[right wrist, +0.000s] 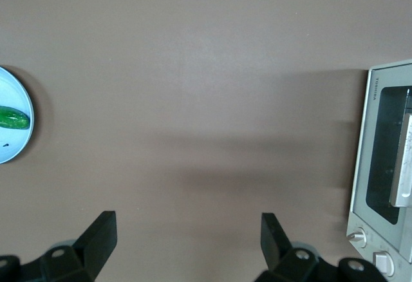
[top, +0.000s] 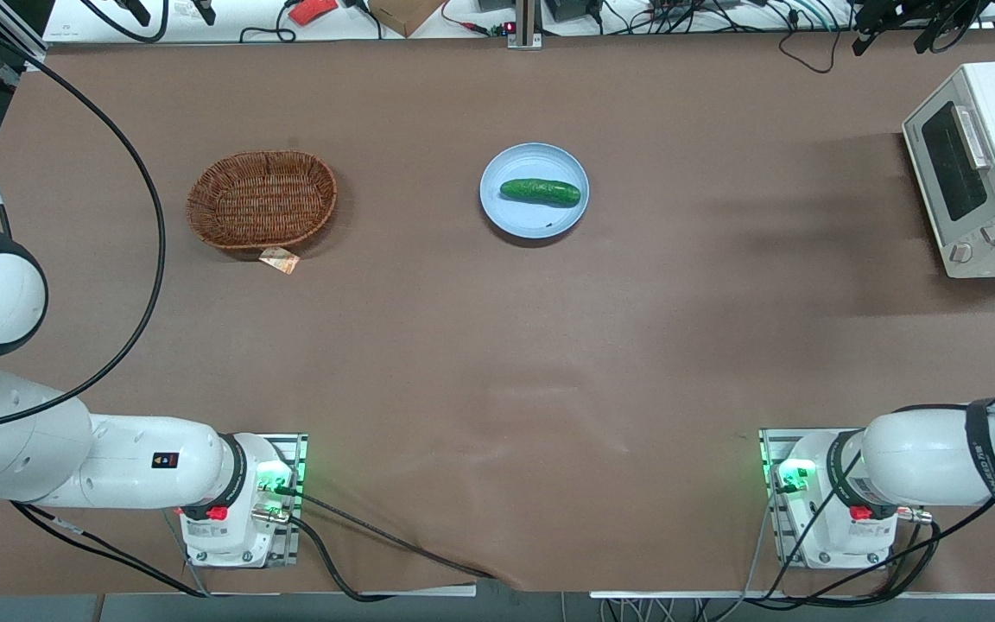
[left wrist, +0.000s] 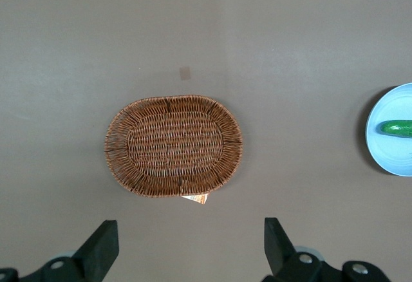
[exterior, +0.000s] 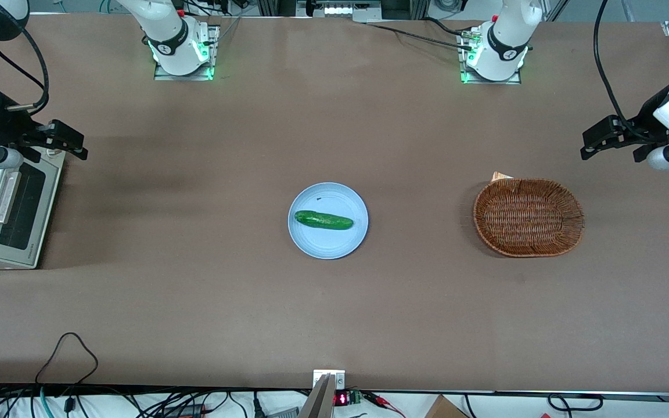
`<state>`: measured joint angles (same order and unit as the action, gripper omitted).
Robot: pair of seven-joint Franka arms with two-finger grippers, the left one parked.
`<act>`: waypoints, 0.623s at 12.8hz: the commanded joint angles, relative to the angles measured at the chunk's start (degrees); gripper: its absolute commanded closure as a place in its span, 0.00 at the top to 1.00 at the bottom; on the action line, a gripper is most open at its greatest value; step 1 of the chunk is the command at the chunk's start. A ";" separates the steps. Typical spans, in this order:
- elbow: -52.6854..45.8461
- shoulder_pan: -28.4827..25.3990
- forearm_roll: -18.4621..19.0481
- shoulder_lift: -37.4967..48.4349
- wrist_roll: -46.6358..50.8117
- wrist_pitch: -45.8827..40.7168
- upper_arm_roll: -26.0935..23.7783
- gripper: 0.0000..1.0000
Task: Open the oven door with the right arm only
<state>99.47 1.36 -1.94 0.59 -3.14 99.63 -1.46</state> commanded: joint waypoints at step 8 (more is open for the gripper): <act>-1.39 0.57 0.27 -0.24 -0.82 -2.42 -0.39 0.99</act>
<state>99.28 1.45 -1.94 0.59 -3.14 98.77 -1.42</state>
